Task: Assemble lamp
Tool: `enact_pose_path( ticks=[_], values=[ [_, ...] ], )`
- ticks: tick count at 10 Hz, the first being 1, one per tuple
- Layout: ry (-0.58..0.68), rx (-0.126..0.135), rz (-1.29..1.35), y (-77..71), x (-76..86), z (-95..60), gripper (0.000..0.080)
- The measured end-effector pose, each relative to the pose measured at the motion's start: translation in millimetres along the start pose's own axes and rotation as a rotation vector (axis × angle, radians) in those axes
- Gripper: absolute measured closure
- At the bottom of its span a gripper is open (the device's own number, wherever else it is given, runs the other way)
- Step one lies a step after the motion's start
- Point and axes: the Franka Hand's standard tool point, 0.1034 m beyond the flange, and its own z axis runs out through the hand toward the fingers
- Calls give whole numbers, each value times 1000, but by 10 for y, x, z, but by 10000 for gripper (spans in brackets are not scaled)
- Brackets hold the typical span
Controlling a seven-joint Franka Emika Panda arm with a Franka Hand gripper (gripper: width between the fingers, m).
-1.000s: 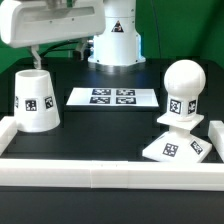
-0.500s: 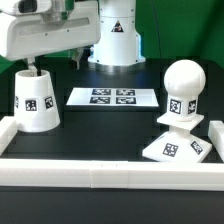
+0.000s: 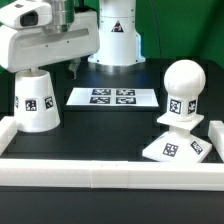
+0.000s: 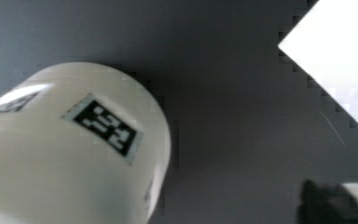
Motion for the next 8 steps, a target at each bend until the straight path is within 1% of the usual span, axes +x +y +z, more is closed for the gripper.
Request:
enact_pose_path(
  ticks=[1, 2, 3, 4, 5, 7, 8],
  values=[
    [0, 0, -2, 2, -6, 4, 340],
    [-1, 1, -2, 6, -14, 6, 525],
    [-1, 1, -1, 7, -15, 6, 525],
    [0, 1, -1, 8, -14, 3, 717],
    [1, -1, -1, 15, -9, -8, 756],
    [0, 1, -2, 9, -7, -7, 756],
    [-7, 15, -1, -28, 3, -6, 756]
  ],
)
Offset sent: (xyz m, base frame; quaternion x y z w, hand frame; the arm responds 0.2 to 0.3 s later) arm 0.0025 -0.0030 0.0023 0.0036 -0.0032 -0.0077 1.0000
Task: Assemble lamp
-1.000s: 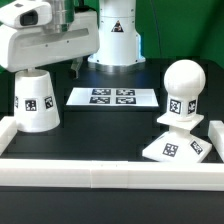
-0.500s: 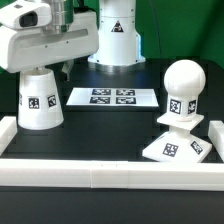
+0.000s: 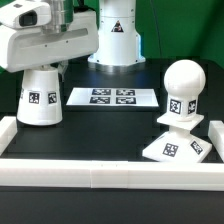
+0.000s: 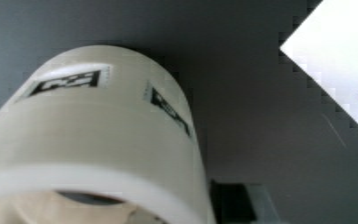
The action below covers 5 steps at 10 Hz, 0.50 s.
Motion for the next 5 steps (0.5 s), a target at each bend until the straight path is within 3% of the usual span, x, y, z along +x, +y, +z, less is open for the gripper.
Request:
enact_pose_path(
  ticks=[2, 3, 5],
  values=[
    [-26, 54, 41, -209, 142, -60, 756],
    [-47, 105, 91, -385, 309, -139, 755],
    [-76, 170, 168, -606, 759, -432, 755]
  ],
)
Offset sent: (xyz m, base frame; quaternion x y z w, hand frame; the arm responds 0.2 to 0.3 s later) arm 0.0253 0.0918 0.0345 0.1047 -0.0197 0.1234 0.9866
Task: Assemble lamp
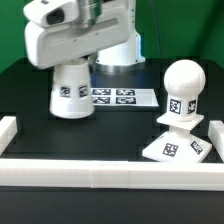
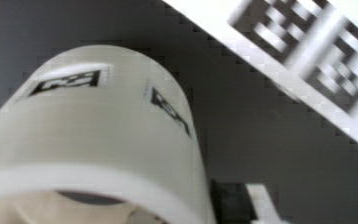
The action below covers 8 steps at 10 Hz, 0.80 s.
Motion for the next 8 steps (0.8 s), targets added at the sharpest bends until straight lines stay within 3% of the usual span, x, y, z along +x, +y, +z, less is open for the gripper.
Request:
enact_pose_path(
  ticks=[1, 4, 8],
  values=[
    [5, 20, 28, -93, 215, -203, 755],
    [24, 19, 87, -155, 655, -610, 755],
    [17, 23, 90, -151, 618, -547, 755]
  ],
)
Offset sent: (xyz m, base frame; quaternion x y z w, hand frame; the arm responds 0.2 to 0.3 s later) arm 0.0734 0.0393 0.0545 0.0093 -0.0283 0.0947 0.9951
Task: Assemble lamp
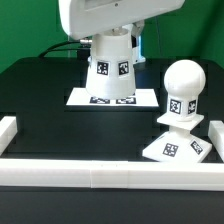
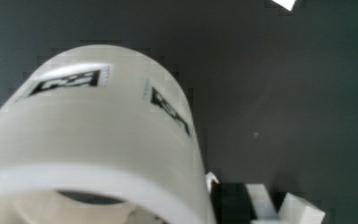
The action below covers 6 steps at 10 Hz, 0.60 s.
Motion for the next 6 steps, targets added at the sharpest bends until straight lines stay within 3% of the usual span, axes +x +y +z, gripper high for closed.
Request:
enact_pose_path(
  ticks=[2, 6],
  values=[
    [-10, 19, -6, -108, 43, -105, 755],
    [-27, 46, 61, -516, 431, -593, 755]
  ],
)
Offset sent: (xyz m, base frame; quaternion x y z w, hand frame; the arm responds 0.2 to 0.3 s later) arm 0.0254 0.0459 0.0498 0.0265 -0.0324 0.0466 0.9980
